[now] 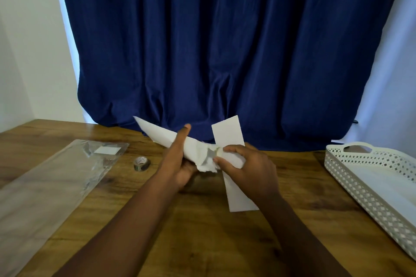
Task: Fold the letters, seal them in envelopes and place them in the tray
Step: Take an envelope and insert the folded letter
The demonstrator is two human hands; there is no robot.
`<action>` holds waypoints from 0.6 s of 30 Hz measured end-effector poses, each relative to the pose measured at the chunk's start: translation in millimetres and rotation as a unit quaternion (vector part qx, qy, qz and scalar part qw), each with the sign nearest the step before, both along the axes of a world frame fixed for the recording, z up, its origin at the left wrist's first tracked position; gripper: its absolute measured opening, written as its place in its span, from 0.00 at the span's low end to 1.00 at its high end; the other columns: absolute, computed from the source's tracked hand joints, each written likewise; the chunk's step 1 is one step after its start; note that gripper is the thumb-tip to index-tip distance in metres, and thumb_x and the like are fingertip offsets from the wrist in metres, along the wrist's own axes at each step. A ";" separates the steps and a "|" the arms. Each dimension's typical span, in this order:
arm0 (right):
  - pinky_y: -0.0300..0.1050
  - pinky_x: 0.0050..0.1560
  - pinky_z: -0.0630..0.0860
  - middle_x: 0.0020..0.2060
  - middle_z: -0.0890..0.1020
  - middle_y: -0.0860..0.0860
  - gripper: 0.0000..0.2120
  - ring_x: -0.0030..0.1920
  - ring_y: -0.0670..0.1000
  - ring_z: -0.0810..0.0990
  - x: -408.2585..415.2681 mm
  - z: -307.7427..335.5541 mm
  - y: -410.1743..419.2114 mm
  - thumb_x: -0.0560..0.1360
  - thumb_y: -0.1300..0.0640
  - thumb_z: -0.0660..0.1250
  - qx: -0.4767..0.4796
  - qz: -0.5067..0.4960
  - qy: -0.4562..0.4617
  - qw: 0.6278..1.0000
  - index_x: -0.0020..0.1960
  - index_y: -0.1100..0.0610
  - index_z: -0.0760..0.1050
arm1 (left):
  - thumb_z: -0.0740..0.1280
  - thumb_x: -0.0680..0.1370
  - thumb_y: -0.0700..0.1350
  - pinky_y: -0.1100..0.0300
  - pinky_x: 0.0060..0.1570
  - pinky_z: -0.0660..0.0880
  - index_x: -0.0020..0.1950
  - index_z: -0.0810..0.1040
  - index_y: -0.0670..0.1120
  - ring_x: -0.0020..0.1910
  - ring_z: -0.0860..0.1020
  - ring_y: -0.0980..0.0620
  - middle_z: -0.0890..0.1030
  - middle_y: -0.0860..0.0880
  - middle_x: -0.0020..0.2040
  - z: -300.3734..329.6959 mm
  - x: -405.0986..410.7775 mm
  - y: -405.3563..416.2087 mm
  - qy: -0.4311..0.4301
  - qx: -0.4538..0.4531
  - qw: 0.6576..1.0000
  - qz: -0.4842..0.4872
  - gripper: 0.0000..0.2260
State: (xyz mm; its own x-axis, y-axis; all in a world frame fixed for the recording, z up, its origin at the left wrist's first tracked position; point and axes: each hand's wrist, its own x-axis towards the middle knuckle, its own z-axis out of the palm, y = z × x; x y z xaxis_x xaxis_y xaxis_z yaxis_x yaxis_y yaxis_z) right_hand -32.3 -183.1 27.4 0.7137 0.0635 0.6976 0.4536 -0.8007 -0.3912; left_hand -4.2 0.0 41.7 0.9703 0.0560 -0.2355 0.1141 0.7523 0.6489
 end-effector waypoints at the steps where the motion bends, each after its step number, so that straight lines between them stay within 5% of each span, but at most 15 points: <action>1: 0.29 0.43 0.70 0.55 0.81 0.39 0.20 0.51 0.40 0.78 1.0 0.0 -2.3 0.75 0.35 0.65 -0.003 0.019 0.008 1.000 0.62 0.43 0.79 | 0.82 0.69 0.52 0.35 0.53 0.82 0.65 0.76 0.43 0.53 0.86 0.39 0.86 0.38 0.56 4.2 1.2 7.6 -0.006 -0.004 0.999 0.033 0.30; 4: 0.31 0.45 0.74 0.62 0.79 0.44 0.25 0.51 0.42 0.79 3.5 0.4 -7.8 0.79 0.50 0.68 -0.041 0.060 0.023 0.997 0.74 0.41 0.65 | 0.82 0.69 0.53 0.36 0.51 0.83 0.71 0.71 0.47 0.56 0.85 0.42 0.83 0.43 0.61 13.3 3.7 28.5 -0.014 0.006 0.991 0.132 0.35; 6: 0.32 0.36 0.73 0.49 0.80 0.42 0.40 0.38 0.42 0.78 3.8 0.0 -5.1 0.79 0.51 0.69 -0.065 0.055 0.043 0.995 0.80 0.36 0.46 | 0.81 0.69 0.54 0.38 0.50 0.83 0.72 0.69 0.47 0.56 0.85 0.43 0.82 0.44 0.63 15.7 5.0 38.3 -0.016 -0.009 0.985 0.172 0.36; 8: 0.35 0.30 0.74 0.38 0.77 0.40 0.47 0.30 0.42 0.76 2.5 -0.8 0.5 0.77 0.48 0.70 -0.069 0.043 0.047 0.996 0.79 0.35 0.37 | 0.82 0.68 0.56 0.38 0.52 0.83 0.74 0.66 0.48 0.57 0.84 0.43 0.80 0.44 0.65 16.9 4.8 44.5 -0.003 -0.031 0.980 0.198 0.41; 12: 0.45 0.42 0.82 0.54 0.84 0.44 0.26 0.44 0.45 0.83 3.2 -3.0 1.2 0.79 0.42 0.65 -0.122 0.036 0.021 0.992 0.74 0.40 0.60 | 0.82 0.67 0.58 0.38 0.53 0.83 0.77 0.62 0.48 0.59 0.82 0.43 0.77 0.44 0.66 19.0 1.6 41.2 0.018 -0.032 0.978 0.206 0.46; 18: 0.41 0.36 0.76 0.47 0.84 0.45 0.15 0.39 0.44 0.78 -0.7 -3.1 5.7 0.80 0.44 0.64 -0.169 0.021 0.028 0.985 0.65 0.46 0.74 | 0.81 0.68 0.57 0.39 0.54 0.83 0.78 0.60 0.49 0.59 0.82 0.45 0.79 0.46 0.64 17.5 -2.9 26.2 0.004 -0.007 0.979 0.203 0.45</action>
State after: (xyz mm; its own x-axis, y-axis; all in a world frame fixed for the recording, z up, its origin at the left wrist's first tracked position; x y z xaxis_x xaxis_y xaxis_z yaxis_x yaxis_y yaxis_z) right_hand -33.0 -177.4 24.3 0.7425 0.3159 0.5907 0.4743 -0.8706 -0.1307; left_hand -7.1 26.2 59.2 0.8663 0.4342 -0.2468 -0.1918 0.7454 0.6384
